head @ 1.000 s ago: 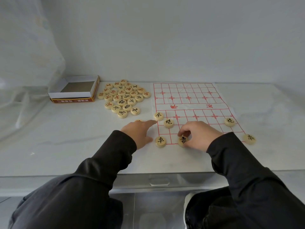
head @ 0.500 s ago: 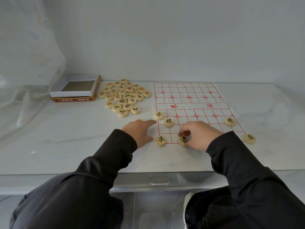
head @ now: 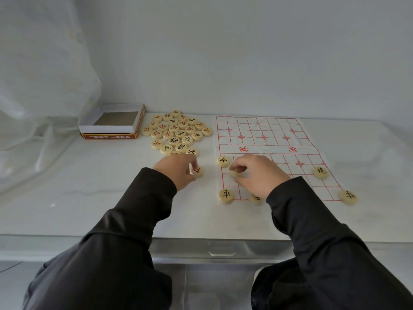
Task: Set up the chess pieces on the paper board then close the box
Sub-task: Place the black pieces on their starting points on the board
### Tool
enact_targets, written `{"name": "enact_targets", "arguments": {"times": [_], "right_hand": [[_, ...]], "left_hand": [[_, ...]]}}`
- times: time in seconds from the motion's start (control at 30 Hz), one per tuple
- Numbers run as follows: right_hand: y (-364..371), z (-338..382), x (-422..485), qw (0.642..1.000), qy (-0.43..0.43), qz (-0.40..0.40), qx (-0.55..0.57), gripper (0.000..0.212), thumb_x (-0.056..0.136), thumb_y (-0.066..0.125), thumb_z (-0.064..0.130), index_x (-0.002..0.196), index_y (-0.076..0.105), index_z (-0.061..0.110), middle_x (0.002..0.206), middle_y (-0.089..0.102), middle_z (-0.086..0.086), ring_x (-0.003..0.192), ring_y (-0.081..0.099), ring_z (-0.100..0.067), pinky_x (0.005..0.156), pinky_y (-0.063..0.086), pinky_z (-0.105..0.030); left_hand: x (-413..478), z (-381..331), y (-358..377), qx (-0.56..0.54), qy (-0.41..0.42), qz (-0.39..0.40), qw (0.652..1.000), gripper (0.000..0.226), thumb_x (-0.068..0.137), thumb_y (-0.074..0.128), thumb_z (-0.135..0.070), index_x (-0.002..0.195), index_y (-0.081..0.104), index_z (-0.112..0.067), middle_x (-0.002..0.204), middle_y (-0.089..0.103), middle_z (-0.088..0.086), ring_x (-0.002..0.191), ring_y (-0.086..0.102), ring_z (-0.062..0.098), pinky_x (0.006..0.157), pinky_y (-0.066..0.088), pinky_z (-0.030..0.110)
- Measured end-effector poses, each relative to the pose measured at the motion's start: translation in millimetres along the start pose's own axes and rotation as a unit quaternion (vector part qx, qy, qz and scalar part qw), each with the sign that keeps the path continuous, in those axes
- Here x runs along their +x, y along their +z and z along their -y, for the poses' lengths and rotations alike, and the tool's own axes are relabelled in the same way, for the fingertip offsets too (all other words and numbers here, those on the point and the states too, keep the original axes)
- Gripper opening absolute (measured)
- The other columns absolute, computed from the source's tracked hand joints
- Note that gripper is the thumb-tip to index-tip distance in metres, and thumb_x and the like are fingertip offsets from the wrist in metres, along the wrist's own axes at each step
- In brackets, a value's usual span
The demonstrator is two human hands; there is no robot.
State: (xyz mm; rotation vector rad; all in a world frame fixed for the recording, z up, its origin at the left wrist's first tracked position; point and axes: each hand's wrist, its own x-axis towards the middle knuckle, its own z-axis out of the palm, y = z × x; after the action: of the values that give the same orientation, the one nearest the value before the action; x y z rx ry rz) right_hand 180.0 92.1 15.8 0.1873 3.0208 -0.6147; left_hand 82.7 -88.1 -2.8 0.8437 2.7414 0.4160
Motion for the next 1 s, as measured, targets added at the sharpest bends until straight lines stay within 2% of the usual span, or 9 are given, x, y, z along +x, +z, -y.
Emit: {"name": "enact_targets", "arguments": {"times": [0.07,0.13,0.27,0.47,0.6,0.73,0.8,0.9,1.0], "right_hand": [[4,8,7,1.0,-0.014,-0.002,0.006,0.028,0.091,0.056,0.017,0.118,0.061,0.02,0.111,0.059,0.002,0.101,0.055,-0.014,0.087,0.041,-0.023],[9,16,15,1.0,-0.025,0.002,0.008,0.027,0.09,0.056,0.016,0.117,0.061,0.02,0.112,0.059,0.001,0.103,0.055,-0.015,0.091,0.044,-0.027],[18,30,29,0.999,-0.045,0.008,0.0,0.028,0.091,0.055,0.017,0.118,0.06,0.02,0.117,0.058,0.001,0.107,0.054,-0.015,0.094,0.044,-0.029],[29,49,51,0.994,-0.084,0.024,-0.062,0.033,0.09,0.052,0.012,0.122,0.056,0.02,0.128,0.05,-0.001,0.119,0.044,-0.018,0.096,0.036,-0.028],[36,51,61,0.994,-0.085,0.036,-0.065,0.039,0.087,0.056,0.009,0.124,0.056,0.022,0.123,0.053,-0.001,0.114,0.048,-0.019,0.091,0.039,-0.027],[42,49,67,0.993,-0.089,0.043,-0.061,0.04,0.086,0.056,0.006,0.122,0.057,0.023,0.118,0.056,0.0,0.108,0.051,-0.019,0.087,0.04,-0.025],[42,49,70,0.993,-0.087,0.038,-0.063,0.037,0.086,0.057,0.01,0.121,0.058,0.023,0.116,0.057,0.0,0.107,0.051,-0.019,0.087,0.041,-0.027],[39,50,75,0.992,-0.084,0.035,-0.087,0.032,0.084,0.063,0.027,0.115,0.059,0.021,0.11,0.058,0.0,0.104,0.052,-0.019,0.084,0.042,-0.028],[37,51,78,0.991,-0.082,0.031,-0.103,0.04,0.083,0.061,0.045,0.112,0.059,0.017,0.108,0.056,-0.001,0.104,0.049,-0.019,0.086,0.043,-0.031]], "left_hand": [[1,8,-4,0.012,-0.012,0.012,1.0,0.013,0.087,0.061,-0.024,0.097,0.053,-0.021,0.089,0.053,-0.006,0.081,0.051,0.014,0.071,0.039,0.023],[2,13,-6,0.033,-0.019,0.035,0.999,0.013,0.086,0.062,-0.022,0.091,0.05,-0.023,0.091,0.053,-0.005,0.083,0.051,0.014,0.072,0.04,0.023],[4,19,-8,0.033,-0.027,0.046,0.998,0.014,0.086,0.063,-0.022,0.091,0.05,-0.024,0.09,0.052,-0.006,0.085,0.051,0.014,0.074,0.041,0.023],[8,33,-22,0.02,-0.047,0.029,0.998,0.012,0.085,0.065,-0.023,0.088,0.053,-0.022,0.089,0.052,-0.005,0.085,0.051,0.015,0.074,0.042,0.023],[14,43,-28,0.005,-0.06,-0.012,0.998,0.011,0.085,0.064,-0.019,0.087,0.054,-0.024,0.091,0.055,-0.004,0.086,0.053,0.016,0.074,0.043,0.024],[22,40,-25,-0.005,-0.053,-0.015,0.998,0.011,0.086,0.061,-0.018,0.093,0.056,-0.024,0.092,0.054,-0.004,0.085,0.052,0.016,0.075,0.043,0.023],[25,39,-23,0.001,-0.057,-0.013,0.998,0.013,0.086,0.061,-0.018,0.097,0.057,-0.024,0.093,0.053,-0.004,0.086,0.051,0.016,0.076,0.044,0.024],[25,43,-24,-0.003,-0.086,-0.045,0.995,0.013,0.086,0.059,-0.019,0.094,0.054,-0.028,0.097,0.054,-0.003,0.09,0.054,0.019,0.078,0.047,0.027],[26,46,-27,-0.02,-0.123,-0.092,0.988,0.012,0.088,0.056,-0.02,0.096,0.054,-0.028,0.1,0.057,-0.001,0.092,0.057,0.02,0.082,0.05,0.031]]}}
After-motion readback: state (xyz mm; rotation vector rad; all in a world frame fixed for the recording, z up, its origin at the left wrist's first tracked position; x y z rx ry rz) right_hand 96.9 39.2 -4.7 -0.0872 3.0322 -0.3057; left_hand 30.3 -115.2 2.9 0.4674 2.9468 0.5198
